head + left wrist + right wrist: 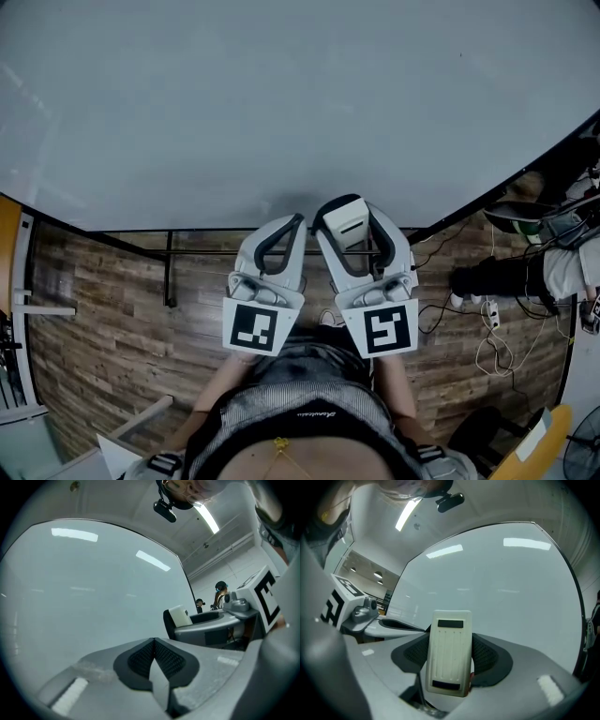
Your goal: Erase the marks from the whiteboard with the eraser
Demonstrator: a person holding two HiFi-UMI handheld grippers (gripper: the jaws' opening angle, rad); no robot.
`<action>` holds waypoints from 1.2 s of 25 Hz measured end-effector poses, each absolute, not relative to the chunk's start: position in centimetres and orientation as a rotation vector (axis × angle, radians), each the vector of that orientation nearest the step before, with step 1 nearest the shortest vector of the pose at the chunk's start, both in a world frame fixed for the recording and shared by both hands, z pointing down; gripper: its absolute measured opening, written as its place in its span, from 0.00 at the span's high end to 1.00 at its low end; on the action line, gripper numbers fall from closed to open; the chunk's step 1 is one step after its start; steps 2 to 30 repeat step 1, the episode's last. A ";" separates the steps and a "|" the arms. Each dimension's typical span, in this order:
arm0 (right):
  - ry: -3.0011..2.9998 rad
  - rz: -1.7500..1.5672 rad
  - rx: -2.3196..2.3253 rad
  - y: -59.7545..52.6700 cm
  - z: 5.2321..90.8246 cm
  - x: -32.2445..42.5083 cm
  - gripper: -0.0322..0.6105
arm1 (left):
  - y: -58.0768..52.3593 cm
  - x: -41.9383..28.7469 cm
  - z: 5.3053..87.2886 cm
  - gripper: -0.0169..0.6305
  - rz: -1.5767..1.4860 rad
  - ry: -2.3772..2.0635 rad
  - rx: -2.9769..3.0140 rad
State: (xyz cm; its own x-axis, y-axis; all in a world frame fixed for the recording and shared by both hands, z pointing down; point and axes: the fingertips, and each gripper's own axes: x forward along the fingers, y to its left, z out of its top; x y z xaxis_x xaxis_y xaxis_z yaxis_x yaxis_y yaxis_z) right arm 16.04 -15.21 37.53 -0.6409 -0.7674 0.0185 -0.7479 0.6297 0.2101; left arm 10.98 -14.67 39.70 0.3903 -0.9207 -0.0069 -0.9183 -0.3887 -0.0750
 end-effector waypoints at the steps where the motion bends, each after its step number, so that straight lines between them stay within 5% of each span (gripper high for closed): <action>1: -2.743 -0.281 1.274 -15.5 37.6 16.1 0.54 | -15.0 11.1 39.8 0.97 -0.056 1.702 -2.562; 30: -2.743 -0.281 1.274 -15.5 37.6 16.1 0.54 | -15.0 11.1 39.8 0.97 -0.056 1.702 -2.562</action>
